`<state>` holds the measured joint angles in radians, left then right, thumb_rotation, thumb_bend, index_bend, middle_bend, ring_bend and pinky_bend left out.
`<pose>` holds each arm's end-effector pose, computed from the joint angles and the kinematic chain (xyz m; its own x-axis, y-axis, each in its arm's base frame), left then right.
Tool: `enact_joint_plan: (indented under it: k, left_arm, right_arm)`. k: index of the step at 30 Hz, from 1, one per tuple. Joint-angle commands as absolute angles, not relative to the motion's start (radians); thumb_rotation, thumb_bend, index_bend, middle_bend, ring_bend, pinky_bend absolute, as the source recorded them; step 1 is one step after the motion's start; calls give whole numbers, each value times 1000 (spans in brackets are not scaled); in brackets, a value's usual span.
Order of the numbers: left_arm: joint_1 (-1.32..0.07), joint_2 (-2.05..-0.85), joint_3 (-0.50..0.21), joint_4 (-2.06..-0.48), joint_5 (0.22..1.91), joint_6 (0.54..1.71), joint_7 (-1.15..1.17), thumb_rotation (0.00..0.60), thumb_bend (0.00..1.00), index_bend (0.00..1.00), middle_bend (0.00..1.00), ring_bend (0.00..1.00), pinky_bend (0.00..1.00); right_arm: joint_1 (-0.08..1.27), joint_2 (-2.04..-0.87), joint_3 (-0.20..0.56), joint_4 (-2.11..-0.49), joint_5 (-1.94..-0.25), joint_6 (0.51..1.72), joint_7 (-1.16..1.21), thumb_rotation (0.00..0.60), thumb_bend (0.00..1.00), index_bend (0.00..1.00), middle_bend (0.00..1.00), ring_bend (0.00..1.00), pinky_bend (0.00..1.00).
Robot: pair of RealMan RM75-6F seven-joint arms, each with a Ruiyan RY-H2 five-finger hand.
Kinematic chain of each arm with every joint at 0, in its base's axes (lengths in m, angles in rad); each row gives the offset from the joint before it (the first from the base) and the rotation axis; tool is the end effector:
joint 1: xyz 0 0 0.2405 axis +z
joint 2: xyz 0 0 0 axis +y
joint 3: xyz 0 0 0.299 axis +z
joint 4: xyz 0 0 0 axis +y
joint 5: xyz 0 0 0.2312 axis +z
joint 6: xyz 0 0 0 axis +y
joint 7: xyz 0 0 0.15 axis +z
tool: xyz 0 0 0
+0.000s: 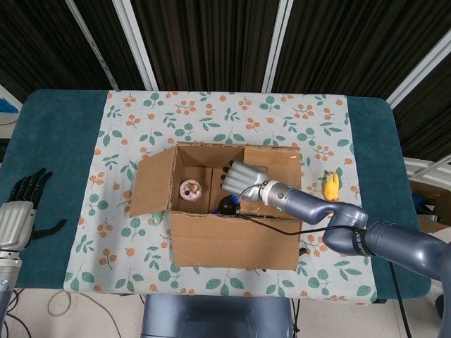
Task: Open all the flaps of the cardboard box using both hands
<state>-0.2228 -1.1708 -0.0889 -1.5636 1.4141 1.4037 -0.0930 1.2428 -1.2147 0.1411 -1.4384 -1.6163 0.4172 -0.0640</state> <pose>-0.3457 0.2508 0.1438 0.2910 -0.0031 0.9567 0.9555 -0.0499 -0.2908 -0.0382 -0.4585 0.0296 0.9050 0.0364 0.4238 -0.2011 -0.8413 0.5017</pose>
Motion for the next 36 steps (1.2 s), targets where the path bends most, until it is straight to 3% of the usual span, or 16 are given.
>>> enact_joint_plan:
  k: [1,13,36]
  left_arm:
    - [-222,-1171,-91,-1564,1416,1406,-100,600,154,0,0,0,48]
    - [-216,-1168,-93,-1574,1423,1407,-106,600,154,0,0,0,48]
    - [-211,-1173,-97,-1569,1444,1422,-99,600,154,0,0,0,49]
  right_arm:
    - [1250,-1193,125,-1443,-1618,403,-105,600,1000,477,358,252,303]
    - [1272,-1062,122,-1547,-1555,335,-279,600,1000,523,398,263,303]
    - [1257,-869,124,-1723,-1398,362,-497,600,1000,523,397,262,303]
